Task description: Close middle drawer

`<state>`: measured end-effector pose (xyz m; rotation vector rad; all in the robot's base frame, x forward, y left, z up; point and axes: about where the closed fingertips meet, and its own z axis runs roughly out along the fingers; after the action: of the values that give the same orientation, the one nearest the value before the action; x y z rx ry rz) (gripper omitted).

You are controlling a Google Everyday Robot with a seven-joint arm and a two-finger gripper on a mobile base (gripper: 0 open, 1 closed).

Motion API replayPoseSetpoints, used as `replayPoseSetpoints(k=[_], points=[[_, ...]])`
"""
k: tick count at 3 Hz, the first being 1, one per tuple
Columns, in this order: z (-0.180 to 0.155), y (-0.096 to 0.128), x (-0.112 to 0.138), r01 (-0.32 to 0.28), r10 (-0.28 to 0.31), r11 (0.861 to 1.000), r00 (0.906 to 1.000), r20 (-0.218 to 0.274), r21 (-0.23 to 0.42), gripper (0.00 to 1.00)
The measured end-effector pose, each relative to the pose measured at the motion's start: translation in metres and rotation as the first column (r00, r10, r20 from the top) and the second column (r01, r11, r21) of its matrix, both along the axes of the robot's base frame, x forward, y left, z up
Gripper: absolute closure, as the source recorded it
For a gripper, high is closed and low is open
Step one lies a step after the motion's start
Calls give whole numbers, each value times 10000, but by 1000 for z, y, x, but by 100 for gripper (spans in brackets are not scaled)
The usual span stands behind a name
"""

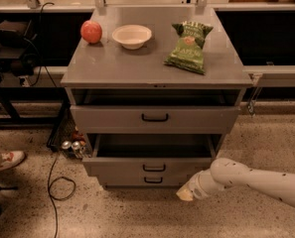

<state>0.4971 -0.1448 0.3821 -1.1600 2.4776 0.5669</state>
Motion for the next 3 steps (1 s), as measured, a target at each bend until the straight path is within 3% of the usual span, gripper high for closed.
replayPoseSetpoints(k=[1, 2, 3], points=[[0, 0, 0, -1, 1, 10000, 10000, -1, 0, 100], [3, -10, 23, -37, 63, 9995, 9966, 823, -320, 100], [14, -34, 63, 35, 95, 9970, 9859, 1669, -778, 100]])
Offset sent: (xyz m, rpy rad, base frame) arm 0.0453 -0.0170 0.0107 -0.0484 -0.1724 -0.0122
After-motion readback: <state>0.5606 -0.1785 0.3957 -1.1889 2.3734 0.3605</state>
